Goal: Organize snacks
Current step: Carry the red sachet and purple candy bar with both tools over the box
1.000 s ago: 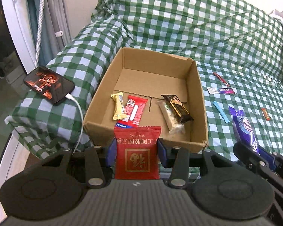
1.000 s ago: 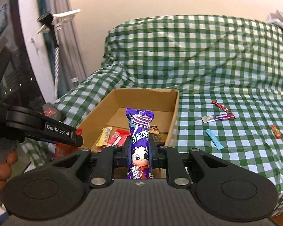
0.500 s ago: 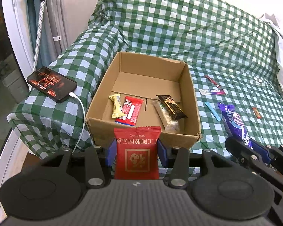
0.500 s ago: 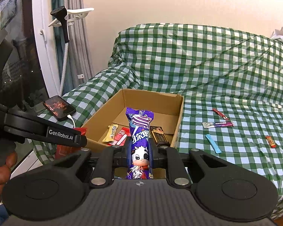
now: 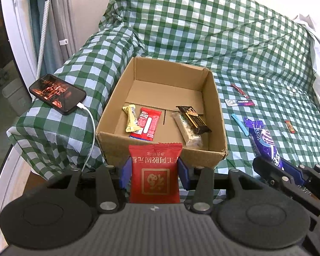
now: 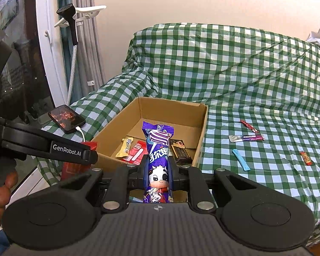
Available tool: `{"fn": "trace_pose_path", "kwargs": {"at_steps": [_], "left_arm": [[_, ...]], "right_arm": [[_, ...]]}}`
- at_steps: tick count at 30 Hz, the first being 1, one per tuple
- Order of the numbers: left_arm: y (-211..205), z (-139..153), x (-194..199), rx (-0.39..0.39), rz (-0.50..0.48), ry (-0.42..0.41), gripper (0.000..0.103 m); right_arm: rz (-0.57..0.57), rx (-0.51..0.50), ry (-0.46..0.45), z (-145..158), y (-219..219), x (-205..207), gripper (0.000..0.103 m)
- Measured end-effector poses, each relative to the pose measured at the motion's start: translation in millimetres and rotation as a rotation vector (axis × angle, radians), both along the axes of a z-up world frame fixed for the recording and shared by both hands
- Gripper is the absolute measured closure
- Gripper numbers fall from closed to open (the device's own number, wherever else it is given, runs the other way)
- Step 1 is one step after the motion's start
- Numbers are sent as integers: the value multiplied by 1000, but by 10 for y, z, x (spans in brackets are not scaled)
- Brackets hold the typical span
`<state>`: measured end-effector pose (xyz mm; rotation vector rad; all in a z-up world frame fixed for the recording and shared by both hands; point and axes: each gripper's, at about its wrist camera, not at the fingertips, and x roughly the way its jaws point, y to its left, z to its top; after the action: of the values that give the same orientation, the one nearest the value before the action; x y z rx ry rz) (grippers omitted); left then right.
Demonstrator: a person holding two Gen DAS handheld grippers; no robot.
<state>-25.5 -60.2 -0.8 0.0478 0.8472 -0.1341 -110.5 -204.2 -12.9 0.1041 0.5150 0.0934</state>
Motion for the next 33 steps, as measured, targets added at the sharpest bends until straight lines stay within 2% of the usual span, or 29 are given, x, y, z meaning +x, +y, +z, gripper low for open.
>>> {"fn": "trace_pose_path", "kwargs": {"at_steps": [17, 33], "left_arm": [[11, -148, 154, -2, 1, 50, 52], [81, -206, 226, -26, 20, 63, 52]], "right_arm": [[3, 2, 64, -100, 13, 172, 85], [14, -25, 93, -145, 65, 244, 85]]}}
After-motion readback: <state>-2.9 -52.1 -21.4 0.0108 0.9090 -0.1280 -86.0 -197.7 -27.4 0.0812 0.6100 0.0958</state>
